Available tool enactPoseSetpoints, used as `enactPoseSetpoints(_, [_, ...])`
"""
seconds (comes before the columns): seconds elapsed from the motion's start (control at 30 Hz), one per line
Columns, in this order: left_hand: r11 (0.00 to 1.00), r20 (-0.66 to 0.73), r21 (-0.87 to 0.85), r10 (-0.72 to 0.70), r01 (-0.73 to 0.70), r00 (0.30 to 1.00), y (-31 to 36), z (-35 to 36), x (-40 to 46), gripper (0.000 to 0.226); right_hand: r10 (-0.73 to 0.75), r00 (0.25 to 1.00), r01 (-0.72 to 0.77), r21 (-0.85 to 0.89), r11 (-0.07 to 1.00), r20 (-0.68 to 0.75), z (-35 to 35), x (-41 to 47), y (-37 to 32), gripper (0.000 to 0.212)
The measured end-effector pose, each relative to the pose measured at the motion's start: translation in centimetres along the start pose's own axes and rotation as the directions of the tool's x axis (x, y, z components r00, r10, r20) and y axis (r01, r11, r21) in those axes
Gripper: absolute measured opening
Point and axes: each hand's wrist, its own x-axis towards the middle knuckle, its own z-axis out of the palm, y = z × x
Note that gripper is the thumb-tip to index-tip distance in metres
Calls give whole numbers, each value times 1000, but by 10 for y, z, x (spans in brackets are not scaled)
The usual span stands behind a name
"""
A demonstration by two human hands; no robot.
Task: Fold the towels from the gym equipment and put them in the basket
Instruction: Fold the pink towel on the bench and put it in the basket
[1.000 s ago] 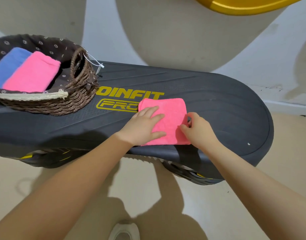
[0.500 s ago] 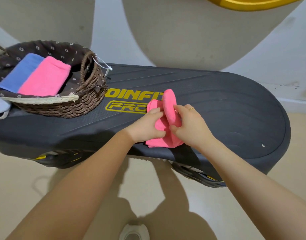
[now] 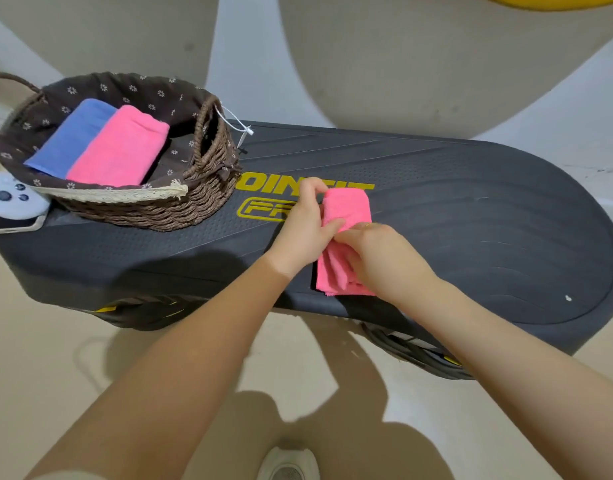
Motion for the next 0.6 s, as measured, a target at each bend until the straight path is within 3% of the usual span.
enactPoseSetpoints(0.07, [995, -32, 75, 74, -72, 997, -3, 0, -2, 33, -3, 997, 6, 42, 999, -82, 10, -3, 14, 45])
enactPoseSetpoints(0.13, [964, -12, 238, 124, -118, 992, -4, -1, -4, 10, 20, 999, -18, 66, 998, -28, 16, -6, 21, 75])
enactPoseSetpoints(0.17, [942, 2, 311, 136, -129, 991, -5, -3, -5, 9, 29, 999, -31, 54, 998, 21, 19, -7, 23, 88])
enactPoseSetpoints(0.23, [905, 76, 391, 149, -167, 986, -2, -10, -8, 21, 58, 995, -61, 39, 997, 80, 25, -3, 25, 96])
enactPoseSetpoints(0.3, [836, 261, 478, 157, -269, 952, 1, -18, -12, 47, 107, 985, -120, 96, 988, 132, 25, 4, 25, 104])
enactPoseSetpoints(0.37, [724, 434, 592, 83, -353, 897, 0, -23, -16, 77, 142, 979, -165, 163, 973, 144, 24, 9, 22, 117])
enactPoseSetpoints(0.43, [655, 501, 648, 17, -389, 865, -5, -25, -17, 88, 136, 982, -160, 199, 967, 128, 27, 6, 16, 127])
enactPoseSetpoints(0.53, [719, 503, 605, -10, -343, 864, -10, -27, -13, 94, 108, 986, -135, 240, 961, 125, 35, -6, 6, 132])
enactPoseSetpoints(0.6, [744, 518, 580, -25, -330, 855, -12, -27, -13, 95, 154, 978, -195, 338, 921, 143, 35, -5, 6, 112])
